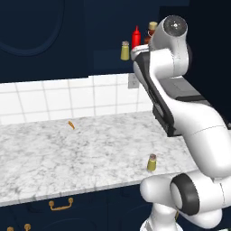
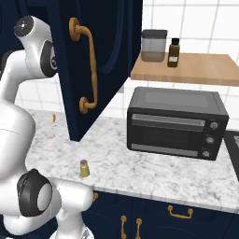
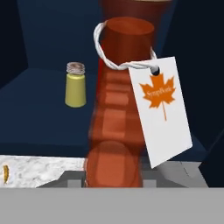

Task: Put the shaker and condiment bottle from the counter next to their counterparts in the cabinet.

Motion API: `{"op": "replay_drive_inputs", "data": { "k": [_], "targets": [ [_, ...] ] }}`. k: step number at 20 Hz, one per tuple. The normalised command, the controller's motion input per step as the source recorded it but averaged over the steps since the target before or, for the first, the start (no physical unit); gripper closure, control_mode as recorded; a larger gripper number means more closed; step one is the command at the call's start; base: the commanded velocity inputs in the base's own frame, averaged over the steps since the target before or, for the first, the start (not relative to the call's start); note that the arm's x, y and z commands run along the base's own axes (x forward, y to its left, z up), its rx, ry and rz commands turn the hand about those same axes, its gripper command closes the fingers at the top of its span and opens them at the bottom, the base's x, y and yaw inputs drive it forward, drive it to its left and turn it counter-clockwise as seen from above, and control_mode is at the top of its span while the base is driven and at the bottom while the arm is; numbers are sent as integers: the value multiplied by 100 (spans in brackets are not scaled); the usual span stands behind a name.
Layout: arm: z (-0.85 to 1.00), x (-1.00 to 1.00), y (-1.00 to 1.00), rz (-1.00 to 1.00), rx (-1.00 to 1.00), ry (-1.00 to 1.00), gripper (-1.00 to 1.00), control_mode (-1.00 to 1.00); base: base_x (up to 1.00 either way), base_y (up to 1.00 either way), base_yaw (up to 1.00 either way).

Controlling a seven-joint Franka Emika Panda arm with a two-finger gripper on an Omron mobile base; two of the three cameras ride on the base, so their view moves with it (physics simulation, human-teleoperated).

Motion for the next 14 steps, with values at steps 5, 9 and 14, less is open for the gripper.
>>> {"op": "replay_drive_inputs", "data": {
  "k": [5,9,14],
  "targets": [
    [0,32,-2,0,0,-5,100,-100,0,0,0],
    [0,21,-6,0,1,-2,100,-100,0,0,0],
    [0,25,-11,0,7,0,100,-100,0,0,0]
  ]
}}
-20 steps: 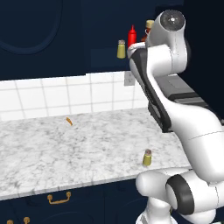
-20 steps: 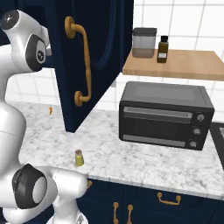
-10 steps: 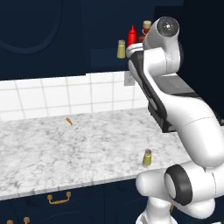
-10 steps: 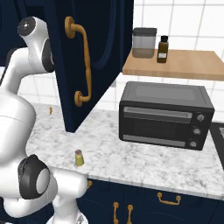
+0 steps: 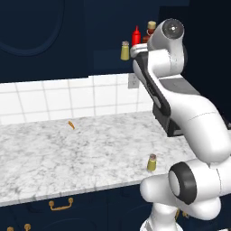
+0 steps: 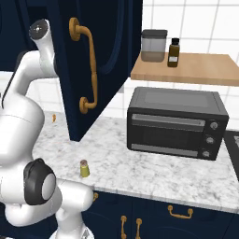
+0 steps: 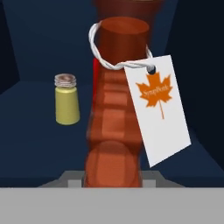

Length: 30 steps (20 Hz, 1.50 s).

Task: Put the shaker and condiment bottle from the counter next to their counterparts in the cabinet.

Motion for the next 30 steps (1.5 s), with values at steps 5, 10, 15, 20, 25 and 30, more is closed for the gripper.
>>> {"op": "replay_drive_inputs", "data": {
  "k": [5,10,15,20,25,30],
  "targets": [
    [0,29,-2,0,8,0,100,-100,0,0,0],
    [0,37,0,0,4,1,100,-100,0,0,0],
    [0,33,0,0,6,5,100,-100,0,0,0],
    [0,36,0,0,1,3,100,-100,0,0,0],
    [-17,31,0,0,0,0,100,-100,0,0,0],
    [-18,29,0,0,0,0,100,-100,0,0,0]
  ]
}}
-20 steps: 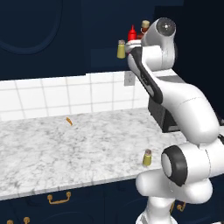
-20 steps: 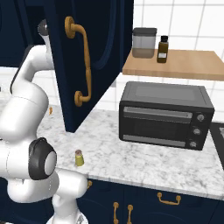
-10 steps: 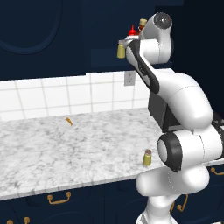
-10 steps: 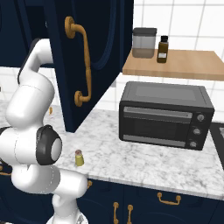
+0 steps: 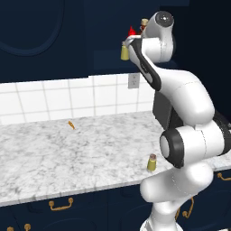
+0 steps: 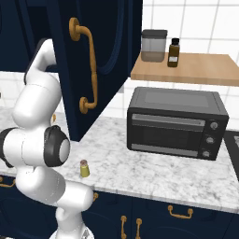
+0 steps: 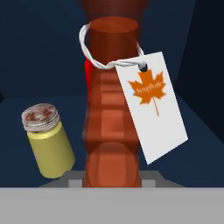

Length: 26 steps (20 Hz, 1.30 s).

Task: Put the shaker and condiment bottle from the counter next to their counterparts in the cabinet.

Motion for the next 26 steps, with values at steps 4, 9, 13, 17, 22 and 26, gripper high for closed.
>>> {"op": "replay_drive_inputs", "data": {
  "k": [4,9,13,17,22,26],
  "targets": [
    [-13,16,0,0,0,0,100,-100,0,0,0],
    [-18,7,0,0,0,0,-100,-100,0,0,0],
    [-8,0,0,0,0,0,-100,-100,0,0,0],
    [0,-14,0,0,0,0,-100,-100,0,0,0],
    [0,-47,2,0,0,0,-100,-100,0,0,0],
    [0,-70,11,0,0,0,-100,-100,0,0,0]
  ]
}}
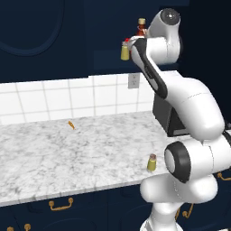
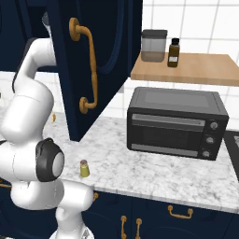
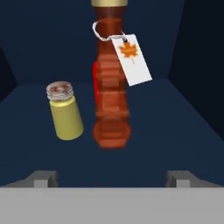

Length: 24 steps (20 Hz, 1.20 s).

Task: Put the shaker and condiment bottle from the counter next to their counterparts in the cabinet.

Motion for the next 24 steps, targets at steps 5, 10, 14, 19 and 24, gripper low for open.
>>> {"op": "replay_drive_inputs", "data": {
  "k": [5,10,14,19,24],
  "targets": [
    [0,-75,20,0,0,0,-100,-100,0,0,0],
    [0,-71,28,0,0,0,-100,-100,0,0,0],
    [-10,-81,30,-2,0,0,-100,-100,0,0,0],
    [-48,-73,29,-10,-1,0,-100,-100,0,0,0],
    [-61,-54,21,-15,-1,0,-100,-100,0,0,0]
  ]
}}
